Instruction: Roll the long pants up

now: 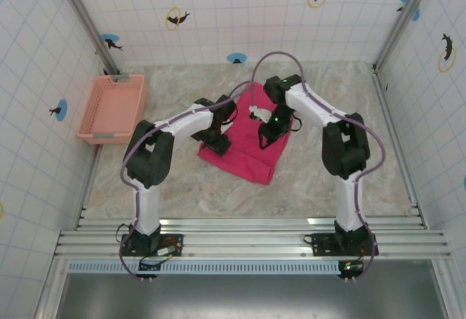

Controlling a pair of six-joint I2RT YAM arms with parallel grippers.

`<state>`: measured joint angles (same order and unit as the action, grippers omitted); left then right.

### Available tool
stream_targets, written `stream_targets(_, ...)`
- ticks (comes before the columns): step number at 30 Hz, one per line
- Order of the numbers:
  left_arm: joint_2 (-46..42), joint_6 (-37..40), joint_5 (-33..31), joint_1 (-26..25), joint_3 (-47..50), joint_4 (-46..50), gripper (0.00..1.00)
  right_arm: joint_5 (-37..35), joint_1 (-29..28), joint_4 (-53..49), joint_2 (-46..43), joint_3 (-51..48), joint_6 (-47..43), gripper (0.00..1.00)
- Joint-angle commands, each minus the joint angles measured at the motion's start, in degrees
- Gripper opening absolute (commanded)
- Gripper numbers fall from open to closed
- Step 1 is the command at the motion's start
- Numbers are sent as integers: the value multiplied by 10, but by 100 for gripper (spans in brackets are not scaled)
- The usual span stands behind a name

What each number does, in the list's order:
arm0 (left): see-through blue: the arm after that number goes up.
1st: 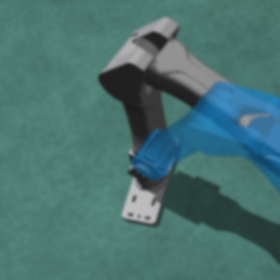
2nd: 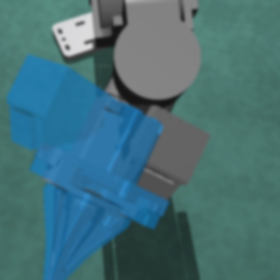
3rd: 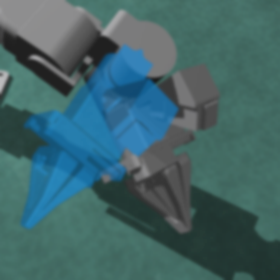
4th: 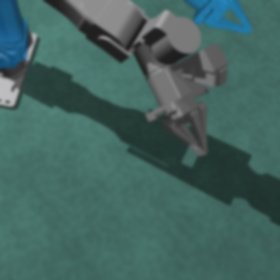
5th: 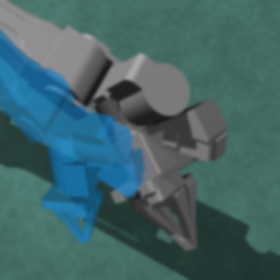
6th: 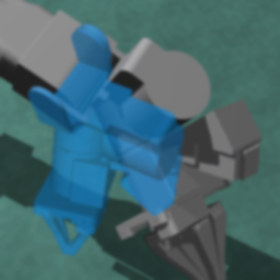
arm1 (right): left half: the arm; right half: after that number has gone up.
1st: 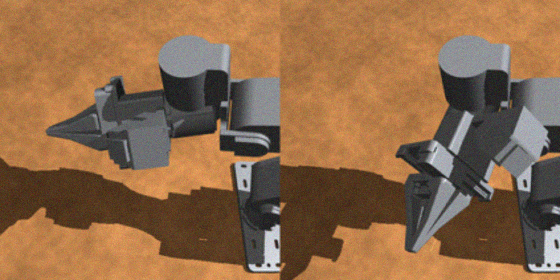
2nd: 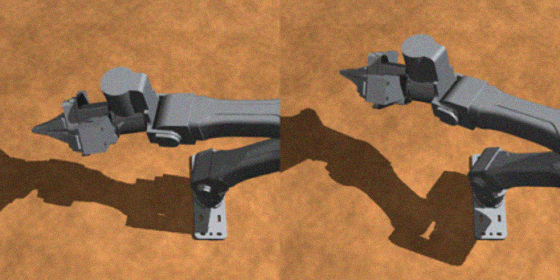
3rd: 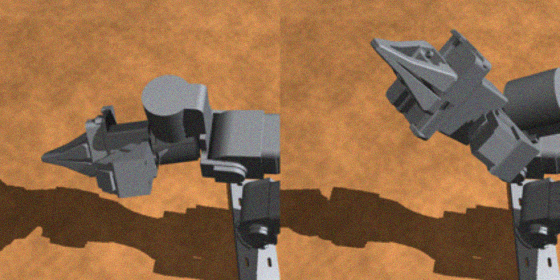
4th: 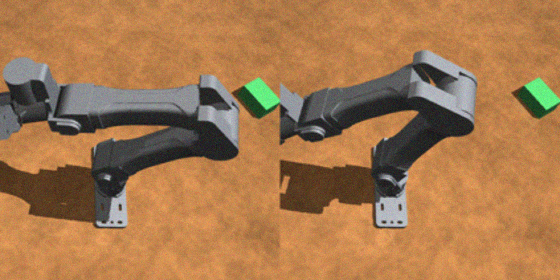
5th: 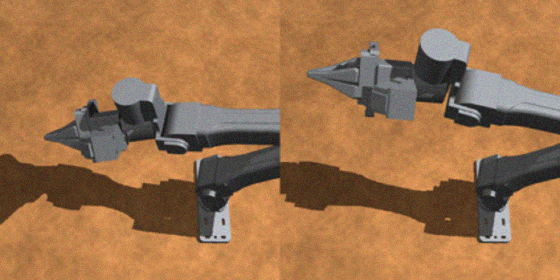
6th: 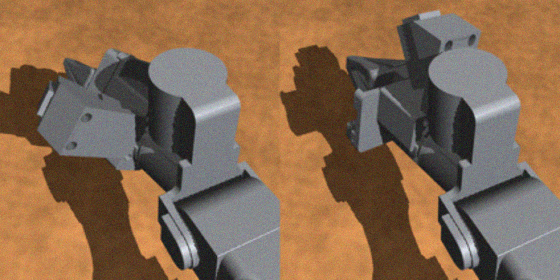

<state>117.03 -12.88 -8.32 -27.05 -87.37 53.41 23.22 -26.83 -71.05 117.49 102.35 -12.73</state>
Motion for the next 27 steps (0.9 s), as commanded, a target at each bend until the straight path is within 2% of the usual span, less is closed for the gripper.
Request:
stream_targets(1, 29, -11, -15, 1, -11, 4, 95, -122, -51, 59, -116, -60, 15, 48)
stream_targets(4, 26, -9, -10, 1, -12, 1, 95, -191, -125, 142, -189, -179, 10, 52)
stream_targets(6, 24, -9, -7, 1, -14, 2, 95, -211, -174, 196, -221, -248, 4, 52)
stream_targets(10, 23, -3, 2, 1, -17, 5, 95, -277, -258, 280, -232, -332, -3, 55)
stream_targets(17, 27, 6, 5, 1, -26, 18, 96, -372, -303, 381, -202, -403, -38, 56)
stream_targets(20, 27, 9, 5, 2, -28, 22, 95, -455, -318, 423, -184, -423, -68, 56)
stream_targets(22, 27, 11, 6, 1, -29, 25, 95, -470, -317, 443, -170, -430, -88, 57)
stream_targets(27, 28, 17, 4, 1, -34, 36, 96, -437, -305, 417, -106, -403, -102, 58)
